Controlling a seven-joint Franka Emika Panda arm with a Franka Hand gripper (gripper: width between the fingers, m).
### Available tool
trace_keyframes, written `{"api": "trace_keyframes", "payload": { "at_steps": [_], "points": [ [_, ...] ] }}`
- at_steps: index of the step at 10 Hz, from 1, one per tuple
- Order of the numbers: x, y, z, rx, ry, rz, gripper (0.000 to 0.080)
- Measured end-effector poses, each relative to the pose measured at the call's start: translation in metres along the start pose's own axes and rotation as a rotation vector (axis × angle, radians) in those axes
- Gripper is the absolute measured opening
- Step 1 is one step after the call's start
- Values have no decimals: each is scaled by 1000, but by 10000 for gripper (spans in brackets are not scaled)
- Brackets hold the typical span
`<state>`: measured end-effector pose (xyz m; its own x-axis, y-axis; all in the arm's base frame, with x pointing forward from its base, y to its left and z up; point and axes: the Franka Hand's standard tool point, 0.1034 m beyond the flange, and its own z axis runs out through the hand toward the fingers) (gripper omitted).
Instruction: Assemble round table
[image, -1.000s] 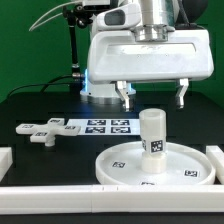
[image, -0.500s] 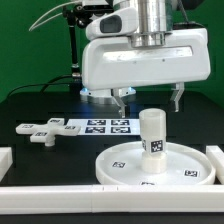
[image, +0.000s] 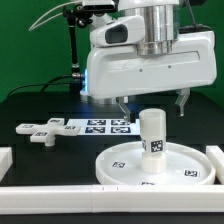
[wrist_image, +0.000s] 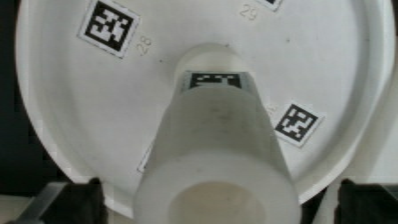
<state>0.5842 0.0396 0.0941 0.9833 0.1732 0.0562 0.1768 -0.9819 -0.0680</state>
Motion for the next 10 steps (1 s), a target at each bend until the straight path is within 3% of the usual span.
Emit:
{"api": "trace_keyframes", "payload": {
  "at_steps": [3, 5, 10],
  "points": [
    [-2, -2, 4, 1, -7, 2, 649],
    [-1, -4, 4, 1, -7, -4, 402],
    [-2, -4, 4, 1, -7, 1, 406]
  ]
}}
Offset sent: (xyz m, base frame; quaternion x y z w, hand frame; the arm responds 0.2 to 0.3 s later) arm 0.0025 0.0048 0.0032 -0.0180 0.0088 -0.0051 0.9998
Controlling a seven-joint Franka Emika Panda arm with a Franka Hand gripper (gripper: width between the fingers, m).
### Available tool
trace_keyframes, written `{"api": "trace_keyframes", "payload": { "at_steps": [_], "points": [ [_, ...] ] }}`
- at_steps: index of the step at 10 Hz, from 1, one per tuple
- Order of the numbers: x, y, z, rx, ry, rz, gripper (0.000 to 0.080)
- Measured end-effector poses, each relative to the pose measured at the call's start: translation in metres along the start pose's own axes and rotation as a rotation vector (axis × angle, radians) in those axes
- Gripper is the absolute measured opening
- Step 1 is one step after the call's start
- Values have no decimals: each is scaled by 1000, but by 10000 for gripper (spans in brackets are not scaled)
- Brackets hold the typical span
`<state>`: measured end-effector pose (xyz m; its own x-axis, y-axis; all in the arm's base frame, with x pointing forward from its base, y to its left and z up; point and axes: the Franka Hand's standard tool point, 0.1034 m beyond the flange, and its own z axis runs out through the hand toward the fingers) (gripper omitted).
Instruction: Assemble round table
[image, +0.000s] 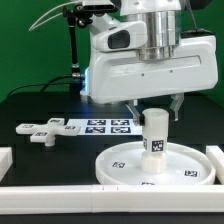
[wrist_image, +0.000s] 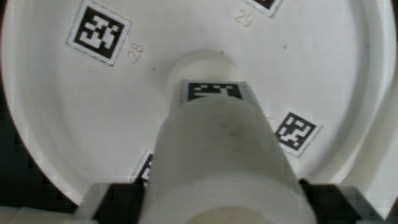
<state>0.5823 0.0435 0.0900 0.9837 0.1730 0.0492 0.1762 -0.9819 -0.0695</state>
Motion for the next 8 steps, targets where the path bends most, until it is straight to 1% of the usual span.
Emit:
{"api": "trace_keyframes", "payload": {
  "at_steps": [1, 3, 6, 7, 8],
  "points": [
    [0, 0, 0, 4, 1, 29, 406],
    [-2, 3, 1, 27, -1, 306, 407],
    [-3, 4, 1, 20, 28, 654, 409],
    [-3, 3, 1, 12, 32, 663, 409],
    [-3, 4, 1, 16, 32, 726, 409]
  ]
}}
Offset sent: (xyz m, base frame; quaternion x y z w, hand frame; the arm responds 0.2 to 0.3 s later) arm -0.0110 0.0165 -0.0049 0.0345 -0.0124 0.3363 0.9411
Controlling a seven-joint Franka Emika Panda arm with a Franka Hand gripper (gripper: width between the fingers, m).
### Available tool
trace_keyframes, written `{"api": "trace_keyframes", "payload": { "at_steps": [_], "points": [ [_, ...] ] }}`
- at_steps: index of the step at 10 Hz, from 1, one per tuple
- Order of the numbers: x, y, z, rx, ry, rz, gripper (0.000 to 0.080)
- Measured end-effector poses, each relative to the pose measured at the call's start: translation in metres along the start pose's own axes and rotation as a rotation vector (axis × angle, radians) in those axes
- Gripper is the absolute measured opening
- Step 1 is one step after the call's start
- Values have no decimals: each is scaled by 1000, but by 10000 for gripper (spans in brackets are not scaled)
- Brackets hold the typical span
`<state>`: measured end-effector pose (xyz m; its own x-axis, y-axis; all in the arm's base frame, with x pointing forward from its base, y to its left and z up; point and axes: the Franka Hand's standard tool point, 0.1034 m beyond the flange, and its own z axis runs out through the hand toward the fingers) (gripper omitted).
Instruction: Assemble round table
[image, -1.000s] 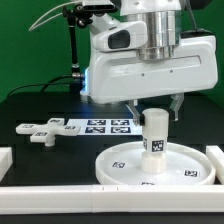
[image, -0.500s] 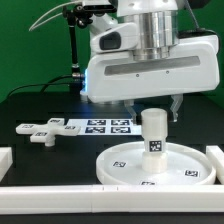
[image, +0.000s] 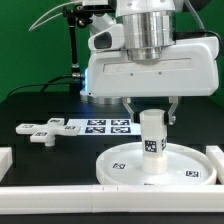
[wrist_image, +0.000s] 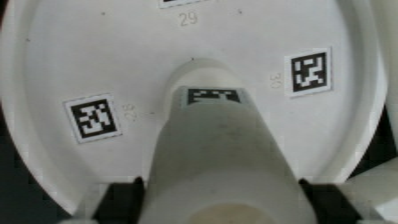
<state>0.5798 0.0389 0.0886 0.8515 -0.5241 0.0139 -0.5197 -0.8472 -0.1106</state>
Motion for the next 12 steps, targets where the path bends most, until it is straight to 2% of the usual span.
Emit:
{"api": "trace_keyframes", "payload": {
  "at_steps": [5, 10, 12],
  "points": [
    [0, 2, 0, 6, -7, 283, 409],
    [-4, 4, 1, 62, -77, 886, 409],
    [-5, 2, 2, 68, -95, 1077, 409]
  ]
}}
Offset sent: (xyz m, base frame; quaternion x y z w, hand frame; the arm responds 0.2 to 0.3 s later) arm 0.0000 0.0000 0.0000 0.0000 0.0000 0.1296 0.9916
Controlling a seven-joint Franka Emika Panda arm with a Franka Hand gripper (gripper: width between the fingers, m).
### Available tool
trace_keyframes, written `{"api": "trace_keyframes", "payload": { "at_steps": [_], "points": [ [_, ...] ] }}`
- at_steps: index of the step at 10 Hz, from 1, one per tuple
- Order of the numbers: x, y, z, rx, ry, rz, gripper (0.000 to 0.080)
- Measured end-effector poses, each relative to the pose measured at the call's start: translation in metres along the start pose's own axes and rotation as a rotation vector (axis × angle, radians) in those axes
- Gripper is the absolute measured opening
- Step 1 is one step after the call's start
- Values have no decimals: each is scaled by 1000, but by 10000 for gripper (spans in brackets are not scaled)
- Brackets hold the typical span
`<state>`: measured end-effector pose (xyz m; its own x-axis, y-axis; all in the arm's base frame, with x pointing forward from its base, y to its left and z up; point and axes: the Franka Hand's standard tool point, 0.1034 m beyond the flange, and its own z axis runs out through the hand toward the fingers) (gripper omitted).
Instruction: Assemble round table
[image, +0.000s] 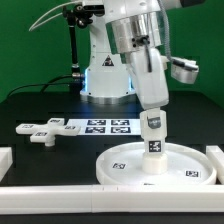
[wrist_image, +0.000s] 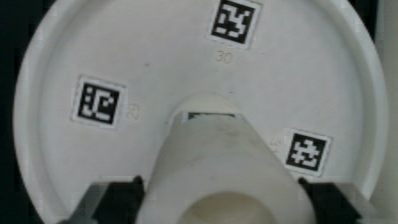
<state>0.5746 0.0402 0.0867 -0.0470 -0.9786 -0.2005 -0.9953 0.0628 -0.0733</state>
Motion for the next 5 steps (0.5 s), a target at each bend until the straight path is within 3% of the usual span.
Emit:
{"api": "trace_keyframes", "payload": {
  "at_steps": [3, 5],
  "points": [
    [-1, 0, 1, 4, -33, 286, 409],
    [-2, -1, 1, 7, -43, 322, 409]
  ]
}}
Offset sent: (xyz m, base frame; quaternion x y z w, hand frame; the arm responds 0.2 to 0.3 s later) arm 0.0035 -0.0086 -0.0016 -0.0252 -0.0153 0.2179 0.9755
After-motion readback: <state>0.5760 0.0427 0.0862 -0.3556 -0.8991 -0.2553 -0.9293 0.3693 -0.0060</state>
